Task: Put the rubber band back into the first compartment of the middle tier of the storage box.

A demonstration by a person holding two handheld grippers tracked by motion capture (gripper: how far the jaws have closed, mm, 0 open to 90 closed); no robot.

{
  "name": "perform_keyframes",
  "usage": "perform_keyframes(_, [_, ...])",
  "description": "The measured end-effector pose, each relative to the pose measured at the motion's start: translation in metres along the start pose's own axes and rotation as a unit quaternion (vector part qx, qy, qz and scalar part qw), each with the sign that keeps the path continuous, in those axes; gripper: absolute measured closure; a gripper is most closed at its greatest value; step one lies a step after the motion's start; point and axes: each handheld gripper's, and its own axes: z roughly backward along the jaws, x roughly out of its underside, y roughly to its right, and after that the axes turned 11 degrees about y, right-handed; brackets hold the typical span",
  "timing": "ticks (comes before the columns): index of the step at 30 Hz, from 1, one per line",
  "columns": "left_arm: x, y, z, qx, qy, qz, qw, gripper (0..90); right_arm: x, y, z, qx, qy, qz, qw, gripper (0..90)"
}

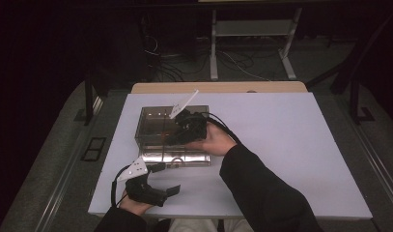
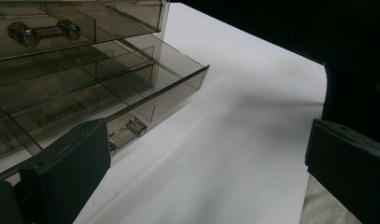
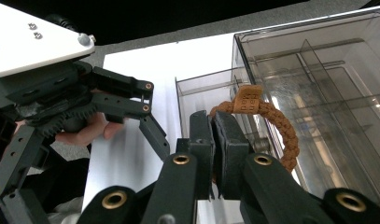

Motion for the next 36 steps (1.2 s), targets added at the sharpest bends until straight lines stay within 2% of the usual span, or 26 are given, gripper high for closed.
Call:
perform_keyframes(19, [0.0, 0.0, 0.0, 0.004, 0.0, 0.004, 1.0, 0.0, -0.007, 0.001, -0.039, -0.021, -0.015, 0.0, 0.9997, 85.4])
perform_keyframes(29, [0.001, 0.0, -0.001, 0.004, 0.001, 0.006, 1.0, 0.0, -0.005, 0.001, -0.061, -0.031, -0.026, -0.004, 0.9992, 85.4])
perform_keyframes(34, [0.001, -0.001, -0.001, 0.004, -0.003, 0.006, 1.0, 0.0, -0.003, 0.002, -0.067, -0.039, -0.03, -0.004, 0.9988, 85.4])
perform_keyframes(36, [0.001, 0.0, -0.001, 0.003, -0.004, 0.007, 1.0, 0.0, -0.002, 0.002, -0.069, -0.035, -0.034, -0.007, 0.9988, 85.4])
